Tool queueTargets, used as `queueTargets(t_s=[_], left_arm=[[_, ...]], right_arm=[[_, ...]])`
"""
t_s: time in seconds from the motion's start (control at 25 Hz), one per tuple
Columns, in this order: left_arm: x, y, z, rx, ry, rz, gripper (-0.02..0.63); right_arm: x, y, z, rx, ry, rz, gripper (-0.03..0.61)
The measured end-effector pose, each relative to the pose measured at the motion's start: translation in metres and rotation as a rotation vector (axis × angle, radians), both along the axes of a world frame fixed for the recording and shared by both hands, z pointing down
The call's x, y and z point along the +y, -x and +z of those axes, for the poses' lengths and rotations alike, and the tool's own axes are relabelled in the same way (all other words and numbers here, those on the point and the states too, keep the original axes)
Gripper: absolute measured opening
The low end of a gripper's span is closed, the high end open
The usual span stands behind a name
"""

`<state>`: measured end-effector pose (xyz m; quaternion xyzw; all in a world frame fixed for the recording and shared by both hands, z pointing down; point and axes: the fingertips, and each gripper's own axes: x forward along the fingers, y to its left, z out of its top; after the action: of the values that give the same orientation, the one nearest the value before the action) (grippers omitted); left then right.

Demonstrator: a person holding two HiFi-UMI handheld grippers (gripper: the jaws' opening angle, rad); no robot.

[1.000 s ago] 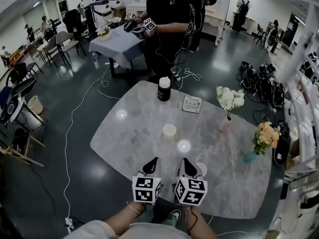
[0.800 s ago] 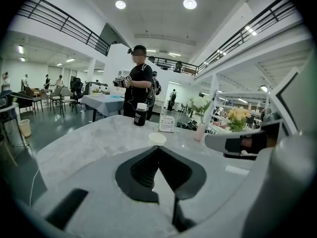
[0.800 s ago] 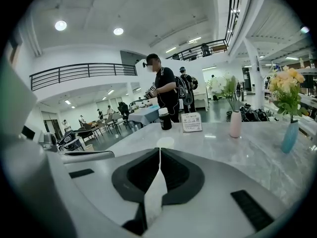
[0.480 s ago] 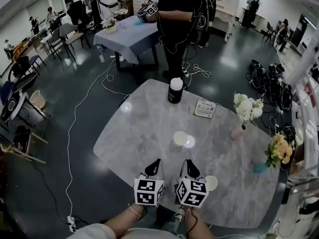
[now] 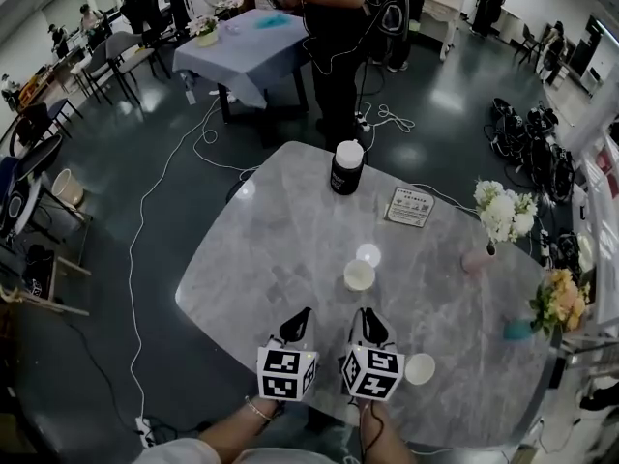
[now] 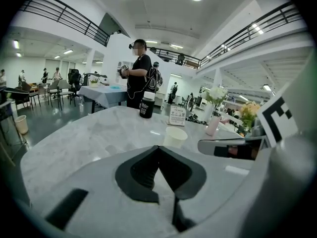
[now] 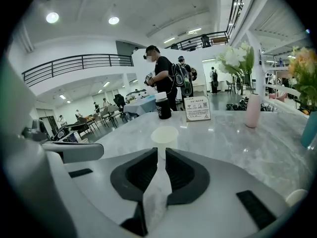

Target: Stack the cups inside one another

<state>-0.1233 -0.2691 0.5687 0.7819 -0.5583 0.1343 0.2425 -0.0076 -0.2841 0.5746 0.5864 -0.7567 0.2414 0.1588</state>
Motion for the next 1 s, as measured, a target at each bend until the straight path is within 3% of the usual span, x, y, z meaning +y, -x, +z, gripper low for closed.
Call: queueTargets(t_s=[0.76,1.0], left_arm=[[-0.009,0.026,0.029,0.003,0.057,-0.04,0.0],[-0.008,0.035,0.034,-0.007,0.075,-0.05,0.0]], right_arm=[[-0.036,0.011,0.042,0.046,0.035,-0.016,0.199],[-0.05,0.012,0.052,0.065,0.033,-0.024,0.23]])
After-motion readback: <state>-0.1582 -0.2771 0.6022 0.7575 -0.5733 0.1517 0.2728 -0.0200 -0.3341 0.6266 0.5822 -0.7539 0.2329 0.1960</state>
